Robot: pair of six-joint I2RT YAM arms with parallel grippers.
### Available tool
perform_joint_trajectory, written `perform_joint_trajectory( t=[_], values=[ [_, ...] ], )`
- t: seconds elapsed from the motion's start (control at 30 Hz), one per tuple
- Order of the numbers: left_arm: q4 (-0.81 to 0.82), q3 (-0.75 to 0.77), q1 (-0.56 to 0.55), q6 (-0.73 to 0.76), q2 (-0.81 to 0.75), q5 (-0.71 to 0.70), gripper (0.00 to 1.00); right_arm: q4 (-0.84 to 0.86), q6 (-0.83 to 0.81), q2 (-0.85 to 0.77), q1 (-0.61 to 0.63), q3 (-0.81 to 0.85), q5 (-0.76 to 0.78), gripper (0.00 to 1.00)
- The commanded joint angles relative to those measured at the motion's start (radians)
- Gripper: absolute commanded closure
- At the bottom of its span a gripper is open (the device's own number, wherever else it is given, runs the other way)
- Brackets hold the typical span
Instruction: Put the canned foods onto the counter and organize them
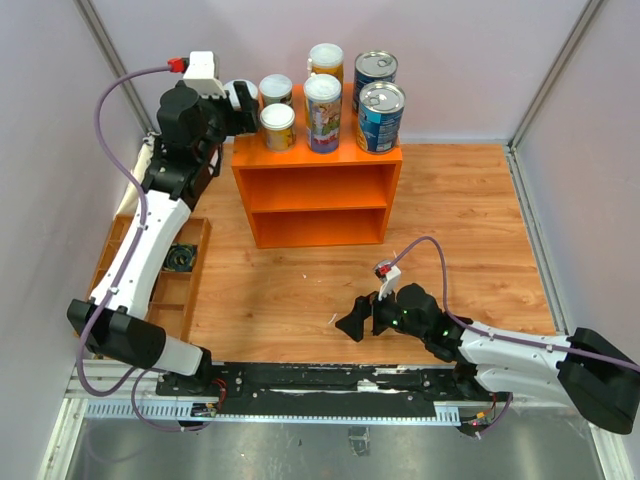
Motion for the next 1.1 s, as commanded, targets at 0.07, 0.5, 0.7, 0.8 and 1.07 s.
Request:
perform_joint_trajectory(
  t=[0.07,0.5,0.7,0.8,1.07],
  values=[
    [0.085,-0.004,0.007,-0.011,-0.061,-0.016,0.16,0.011,0.0,-0.006,-0.034,0.028,-0.013,0.01],
    [0.112,-0.017,0.007,-0.053,-0.084,0.005,0.17,-0.006,0.001,-0.028,-0.034,0.027,-0.01,0.01],
    [0.158,-0.035,0.007,-0.128,-0.145,-0.068,0.19,-0.003,0.001,-0.021,-0.034,0.031,-0.019,0.01],
    [0.153,-0.035,0.007,-0.166,-0.171,-0.148,0.21,-0.005,0.002,-0.024,-0.035,0.033,-0.02,0.01],
    [0.085,-0.039,0.009,-0.255,-0.185,-0.378,0.24,-0.017,0.003,-0.04,-0.034,0.037,-0.027,0.01]
  ],
)
